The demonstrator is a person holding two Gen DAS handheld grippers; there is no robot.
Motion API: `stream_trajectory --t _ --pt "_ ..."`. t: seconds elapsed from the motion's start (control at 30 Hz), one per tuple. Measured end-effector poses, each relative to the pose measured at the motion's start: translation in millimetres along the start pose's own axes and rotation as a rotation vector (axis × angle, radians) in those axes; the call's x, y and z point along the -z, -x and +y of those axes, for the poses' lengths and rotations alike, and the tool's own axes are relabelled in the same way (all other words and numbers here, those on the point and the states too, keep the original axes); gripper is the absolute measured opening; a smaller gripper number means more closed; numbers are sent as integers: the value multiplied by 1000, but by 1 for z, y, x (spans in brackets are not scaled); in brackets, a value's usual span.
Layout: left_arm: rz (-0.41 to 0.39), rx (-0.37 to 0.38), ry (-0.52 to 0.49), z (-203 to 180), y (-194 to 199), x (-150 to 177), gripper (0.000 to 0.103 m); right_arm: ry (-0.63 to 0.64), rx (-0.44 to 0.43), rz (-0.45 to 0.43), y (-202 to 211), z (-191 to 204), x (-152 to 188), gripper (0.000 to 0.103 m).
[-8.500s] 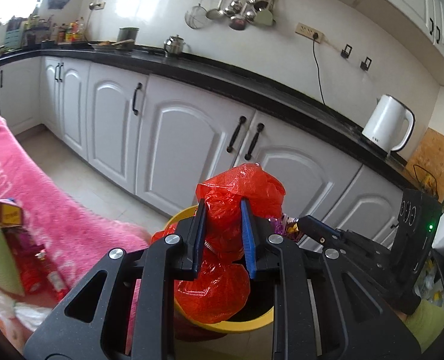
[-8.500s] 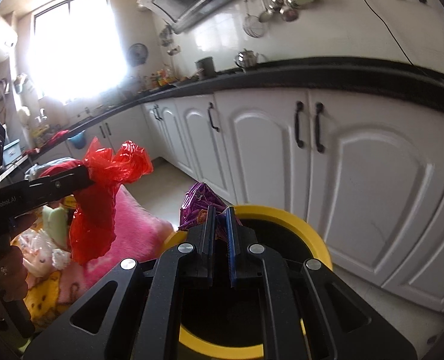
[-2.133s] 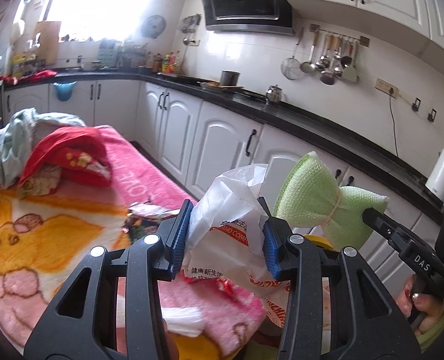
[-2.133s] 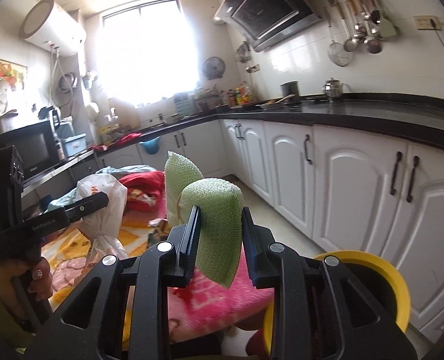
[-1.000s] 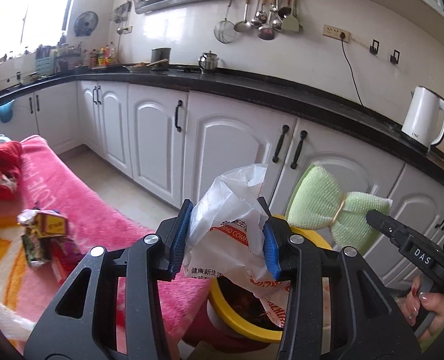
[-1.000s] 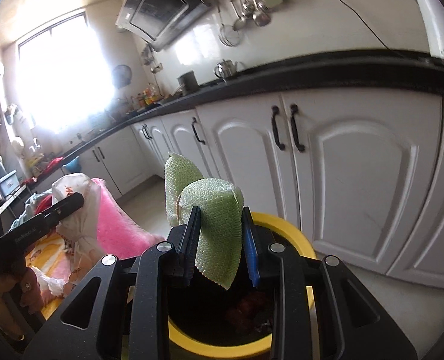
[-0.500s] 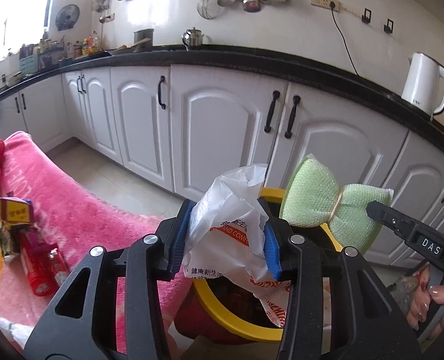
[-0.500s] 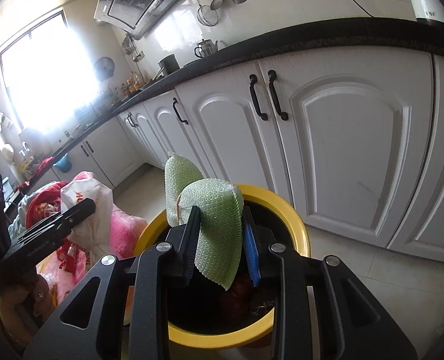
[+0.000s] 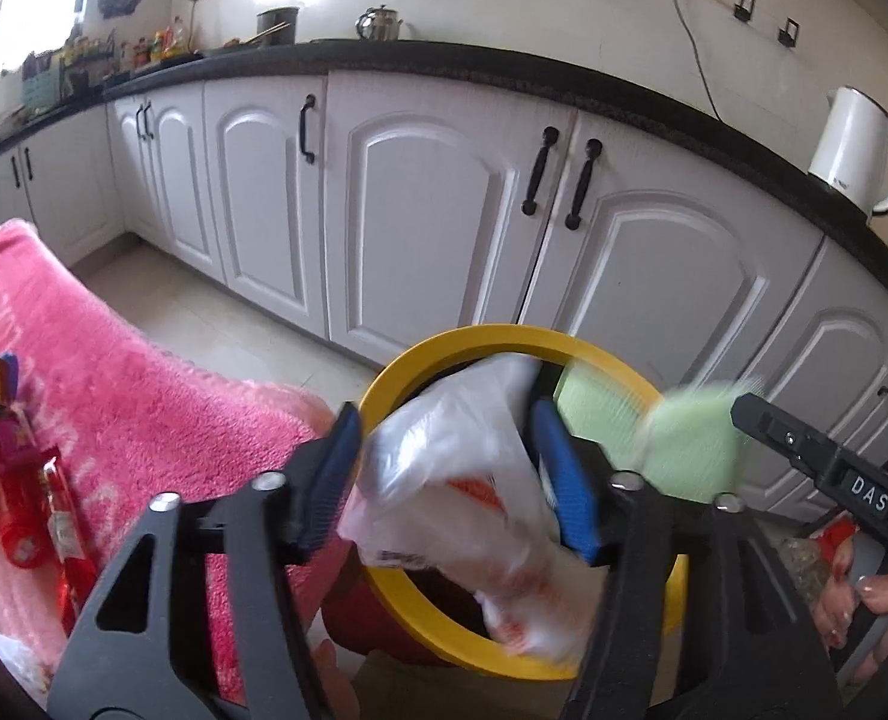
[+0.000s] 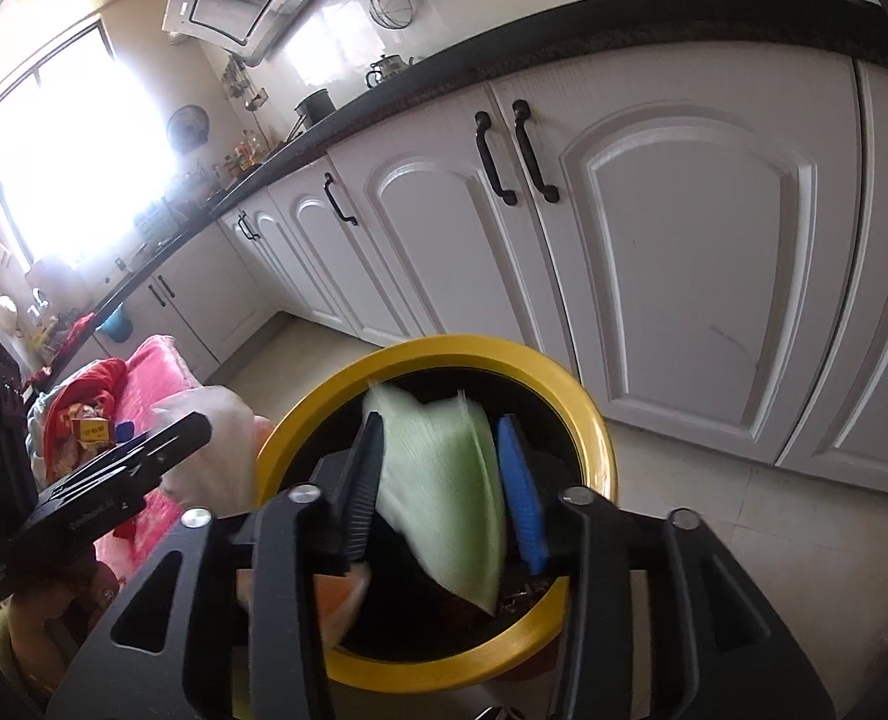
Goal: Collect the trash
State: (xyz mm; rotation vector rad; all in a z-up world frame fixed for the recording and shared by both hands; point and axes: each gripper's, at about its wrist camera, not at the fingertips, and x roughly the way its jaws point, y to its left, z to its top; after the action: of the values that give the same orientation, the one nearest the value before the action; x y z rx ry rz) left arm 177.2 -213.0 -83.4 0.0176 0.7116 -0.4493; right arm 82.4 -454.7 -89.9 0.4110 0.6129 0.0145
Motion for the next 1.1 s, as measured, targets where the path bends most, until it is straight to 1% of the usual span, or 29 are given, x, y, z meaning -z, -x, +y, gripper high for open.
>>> stream_trajectory --t 0.07,0.13,0.2,0.23,0.27,0.47,0.63,0.87,1.1 --pt "-4 -5 20 4 4 0 63 -5 6 -3 0 -1 -1 45" --pt "-11 -1 44 9 10 -2 79 -10 8 -9 1 -1 -2 47" --pt "-35 1 62 15 22 -3 85 -4 0 -19 3 2 -3 47" --pt "-50 -11 65 17 28 -4 87 3 -4 -24 5 4 -3 49" --pt "-61 -18 66 17 32 -5 92 16 -10 -31 6 8 -4 49" --pt "-116 -40 64 23 57 -8 92 66 -29 -53 12 25 -6 54" --pt "-139 -55 71 30 71 -7 92 87 -37 -73 19 34 -7 58" --pt "-197 -82 111 49 98 -11 92 132 -80 -86 25 57 -10 61" --pt "-249 -114 161 69 124 -12 92 205 -118 -95 29 87 -12 65"
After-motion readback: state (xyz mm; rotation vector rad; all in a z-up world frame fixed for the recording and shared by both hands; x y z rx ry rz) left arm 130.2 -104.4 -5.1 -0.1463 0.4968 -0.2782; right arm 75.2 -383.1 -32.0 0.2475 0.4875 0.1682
